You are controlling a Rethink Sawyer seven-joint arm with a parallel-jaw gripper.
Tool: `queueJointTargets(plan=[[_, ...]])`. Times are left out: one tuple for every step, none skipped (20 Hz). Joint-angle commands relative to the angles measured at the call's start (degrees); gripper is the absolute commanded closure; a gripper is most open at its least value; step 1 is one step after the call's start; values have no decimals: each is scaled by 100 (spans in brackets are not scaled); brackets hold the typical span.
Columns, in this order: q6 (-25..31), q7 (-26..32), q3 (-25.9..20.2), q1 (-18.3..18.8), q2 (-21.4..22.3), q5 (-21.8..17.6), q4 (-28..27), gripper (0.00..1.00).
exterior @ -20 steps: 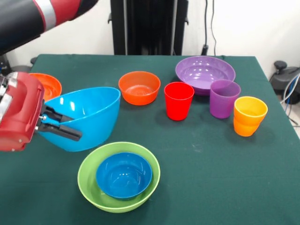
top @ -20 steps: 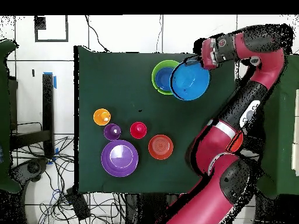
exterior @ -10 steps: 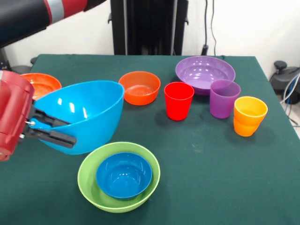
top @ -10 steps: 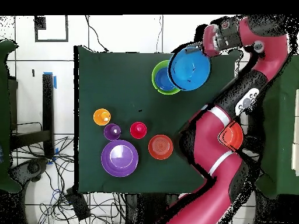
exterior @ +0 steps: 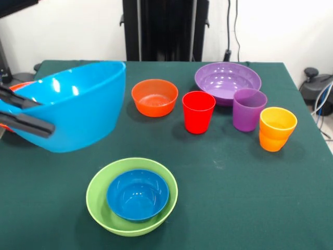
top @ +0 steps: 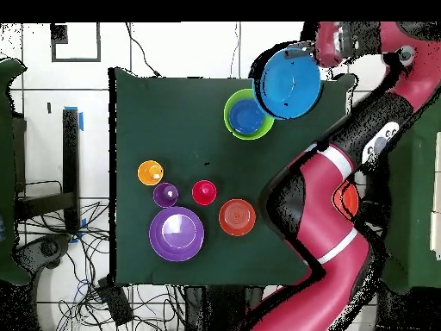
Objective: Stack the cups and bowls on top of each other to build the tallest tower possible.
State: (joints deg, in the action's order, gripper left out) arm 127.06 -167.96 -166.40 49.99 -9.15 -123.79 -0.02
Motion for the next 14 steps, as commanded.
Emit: queueJointTargets(plan=[[-635,-340,-851,-50,-28,-854,-1212,100],[-656,-348,-851,-54,-26,-855,-1213,100],[-722,-376,-850,-65,-17,-855,-1209,100],[-871,-354,-849,-78,-19,-877,-1192,100],[-1021,-331,-849,-91,-20,-900,-1175,100],[-1132,-338,-848,-100,-24,-952,-1154,100],[-1369,-384,-846,-118,-28,-1079,-1102,100],[-1511,-409,-845,-130,-34,-1131,-1079,100],[-1785,-414,-843,-150,-41,-1239,-1027,100],[-1917,-442,-842,-162,-40,-1277,-1010,100],[-1994,-591,-841,-172,-30,-1309,-1000,100],[-2071,-740,-841,-182,-20,-1341,-990,100],[-2085,-833,-841,-185,-8,-1389,-979,100],[-2094,-797,-840,-187,-3,-1438,-967,100]])
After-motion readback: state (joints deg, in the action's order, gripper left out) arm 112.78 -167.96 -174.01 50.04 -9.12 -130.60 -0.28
